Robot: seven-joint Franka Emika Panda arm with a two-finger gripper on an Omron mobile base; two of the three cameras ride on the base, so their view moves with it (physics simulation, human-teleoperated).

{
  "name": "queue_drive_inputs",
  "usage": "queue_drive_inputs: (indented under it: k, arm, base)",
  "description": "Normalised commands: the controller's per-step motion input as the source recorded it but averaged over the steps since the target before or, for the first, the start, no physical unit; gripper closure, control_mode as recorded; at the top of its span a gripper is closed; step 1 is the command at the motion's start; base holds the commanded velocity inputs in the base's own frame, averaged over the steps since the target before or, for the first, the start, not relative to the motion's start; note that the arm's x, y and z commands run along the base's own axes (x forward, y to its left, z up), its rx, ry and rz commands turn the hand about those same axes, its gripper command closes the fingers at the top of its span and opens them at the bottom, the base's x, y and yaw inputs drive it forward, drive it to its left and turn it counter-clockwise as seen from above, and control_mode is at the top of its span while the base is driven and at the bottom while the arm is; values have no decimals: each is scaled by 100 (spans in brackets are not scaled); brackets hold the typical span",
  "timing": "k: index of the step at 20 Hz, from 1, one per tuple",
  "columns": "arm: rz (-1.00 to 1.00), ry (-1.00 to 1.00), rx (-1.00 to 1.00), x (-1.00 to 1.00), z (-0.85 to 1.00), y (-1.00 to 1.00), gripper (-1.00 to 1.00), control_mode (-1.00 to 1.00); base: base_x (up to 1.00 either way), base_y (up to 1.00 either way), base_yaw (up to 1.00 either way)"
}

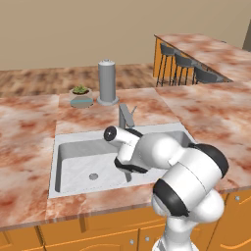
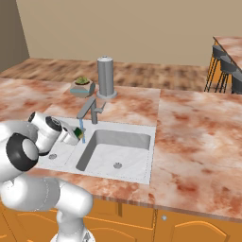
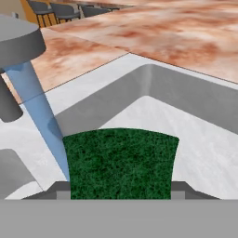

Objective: Soak the sponge with water for a few seconds and then drop it inside the sink.

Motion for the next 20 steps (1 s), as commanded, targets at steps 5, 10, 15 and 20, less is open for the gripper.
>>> queue_drive_inputs:
  k: [5, 10, 15, 20]
  arm:
    - [0, 0, 0, 16, -7, 6, 100, -100]
    - [0, 0, 0, 23, -17, 4, 100, -100]
    - [-1, 0, 0, 24, -16, 6, 100, -100]
    - [-5, 0, -3, 6, -2, 22, 100, -100]
  base:
    - [0, 0, 0]
    - [0, 0, 0]
    - [0, 0, 0]
    - [0, 0, 0]
